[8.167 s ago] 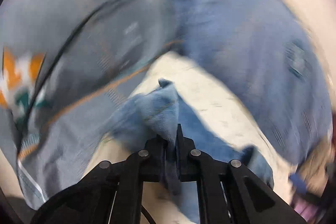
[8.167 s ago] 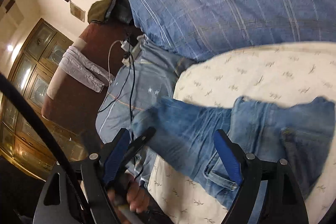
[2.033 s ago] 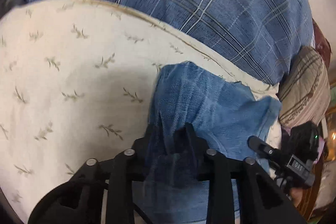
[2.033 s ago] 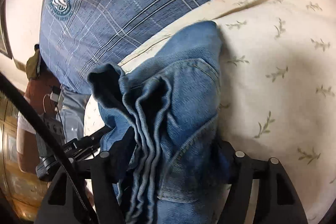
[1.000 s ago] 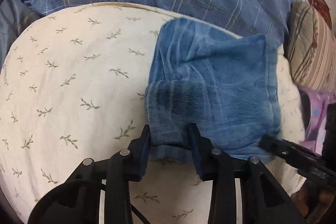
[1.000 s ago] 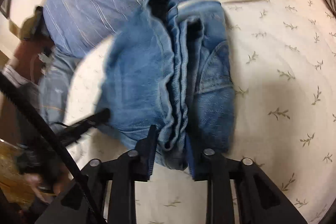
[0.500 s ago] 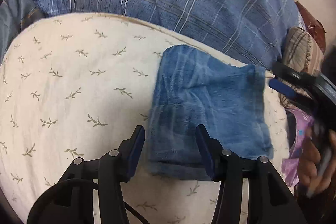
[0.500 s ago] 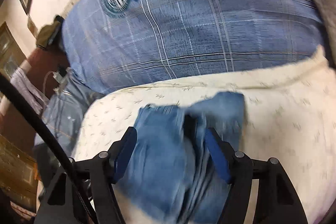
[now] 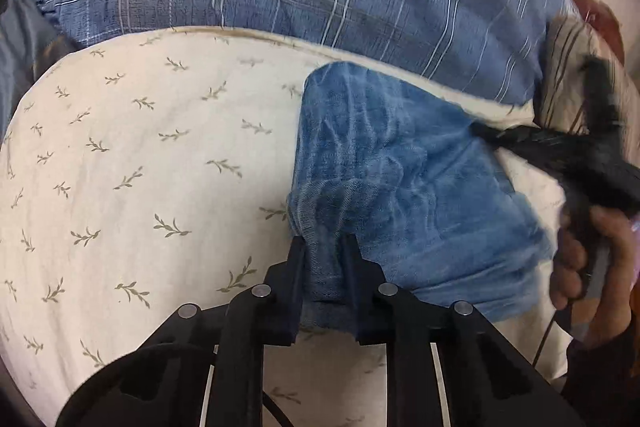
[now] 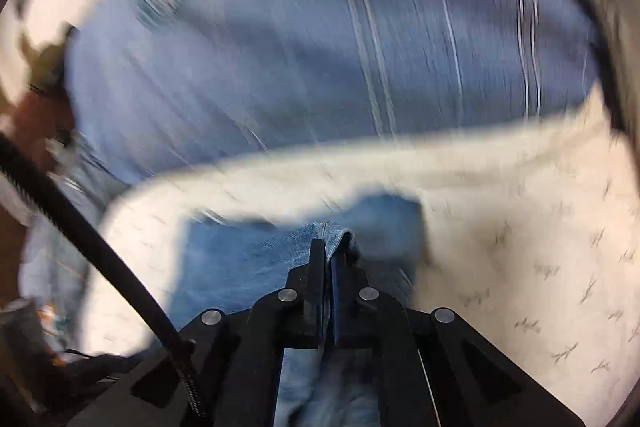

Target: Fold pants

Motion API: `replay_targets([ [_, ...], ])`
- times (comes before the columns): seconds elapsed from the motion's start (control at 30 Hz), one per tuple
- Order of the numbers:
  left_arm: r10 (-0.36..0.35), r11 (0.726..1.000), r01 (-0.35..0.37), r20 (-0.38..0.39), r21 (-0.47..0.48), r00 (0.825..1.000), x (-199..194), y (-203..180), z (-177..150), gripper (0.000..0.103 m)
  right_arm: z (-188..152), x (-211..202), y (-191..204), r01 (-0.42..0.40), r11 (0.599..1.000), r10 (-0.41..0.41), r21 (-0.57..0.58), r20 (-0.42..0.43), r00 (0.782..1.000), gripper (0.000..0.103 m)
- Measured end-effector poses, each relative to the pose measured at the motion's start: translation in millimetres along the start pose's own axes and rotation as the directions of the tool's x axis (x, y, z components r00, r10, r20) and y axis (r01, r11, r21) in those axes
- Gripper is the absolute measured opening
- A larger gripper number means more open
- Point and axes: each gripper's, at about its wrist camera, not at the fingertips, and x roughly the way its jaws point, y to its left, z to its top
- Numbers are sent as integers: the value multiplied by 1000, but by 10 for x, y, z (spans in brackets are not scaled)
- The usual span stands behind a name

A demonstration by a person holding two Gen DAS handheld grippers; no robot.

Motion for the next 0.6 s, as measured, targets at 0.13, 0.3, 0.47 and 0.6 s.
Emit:
replay_targets([
  [0.13,-67,998,67,14,-15,998,-187,24,36,30,-51,-90,-16,-21,996,19,90,29,999,31],
  [0.3,-149,988,151,85,-17,985,-464,102,210,58,-248,-734,-133,-191,965,165,178,153,974,88],
  [0.47,-74,997,74,-2,18,997,-185,84,582,67,-618,-596,-420,-271,898,259,346,81,962,89],
  [0.6,-171,979,161,-75,-127,982,343,357,606,64,-644,-214,-475,-308,853,340,421,-2,940,89],
])
